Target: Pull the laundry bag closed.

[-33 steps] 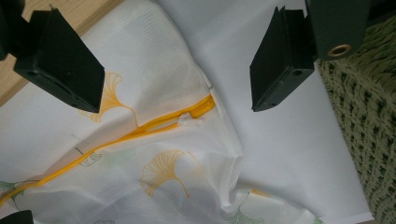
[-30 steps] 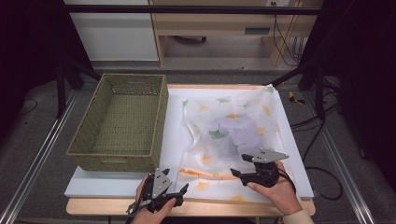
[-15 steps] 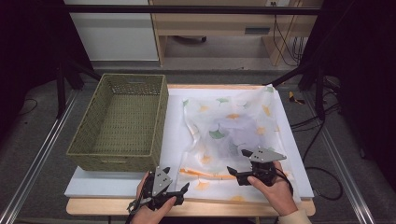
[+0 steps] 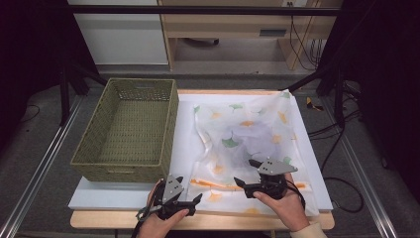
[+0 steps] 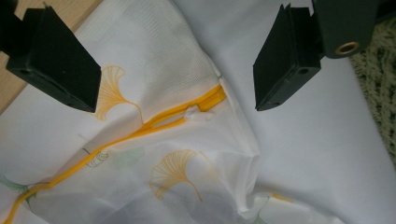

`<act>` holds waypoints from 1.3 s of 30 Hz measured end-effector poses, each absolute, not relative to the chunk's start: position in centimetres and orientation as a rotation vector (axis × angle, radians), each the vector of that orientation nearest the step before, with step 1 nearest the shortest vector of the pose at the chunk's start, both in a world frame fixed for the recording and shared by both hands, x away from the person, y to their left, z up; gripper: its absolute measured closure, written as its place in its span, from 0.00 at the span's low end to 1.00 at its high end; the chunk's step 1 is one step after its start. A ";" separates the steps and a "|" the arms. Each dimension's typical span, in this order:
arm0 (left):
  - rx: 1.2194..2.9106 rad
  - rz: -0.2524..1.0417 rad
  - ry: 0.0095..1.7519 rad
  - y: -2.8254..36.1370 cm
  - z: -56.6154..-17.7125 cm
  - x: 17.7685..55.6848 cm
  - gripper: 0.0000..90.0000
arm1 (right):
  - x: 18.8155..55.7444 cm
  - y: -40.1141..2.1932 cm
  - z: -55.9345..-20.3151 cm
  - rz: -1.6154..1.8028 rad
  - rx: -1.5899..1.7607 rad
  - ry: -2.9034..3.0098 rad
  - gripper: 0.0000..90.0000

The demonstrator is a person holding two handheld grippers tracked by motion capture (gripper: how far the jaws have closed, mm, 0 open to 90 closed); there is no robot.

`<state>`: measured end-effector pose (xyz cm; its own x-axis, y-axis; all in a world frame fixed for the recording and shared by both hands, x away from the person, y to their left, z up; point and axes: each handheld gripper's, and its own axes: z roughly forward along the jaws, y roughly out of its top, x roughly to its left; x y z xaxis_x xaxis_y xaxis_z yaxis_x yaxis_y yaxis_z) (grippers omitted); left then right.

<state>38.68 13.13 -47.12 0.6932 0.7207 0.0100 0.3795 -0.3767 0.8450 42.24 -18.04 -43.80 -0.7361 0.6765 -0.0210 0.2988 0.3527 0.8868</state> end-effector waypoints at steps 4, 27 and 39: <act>2.040 0.478 0.835 13.1 -47.4 38.9 0.19 | 42.2 -17.9 -44.0 1.337 0.853 2.251 0.25; 2.070 0.501 0.907 13.5 -48.5 40.9 0.45 | 42.3 -17.6 -44.6 1.325 0.864 2.309 0.25; 2.100 0.470 0.895 13.3 -48.8 41.0 0.47 | 42.3 -17.6 -44.6 1.328 0.864 2.311 0.25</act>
<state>41.02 13.30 -48.78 0.6824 0.7305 0.0287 0.4378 -0.4398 0.7842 42.29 -17.59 -44.65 -0.7579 0.6523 0.0091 0.3365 0.3789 0.8621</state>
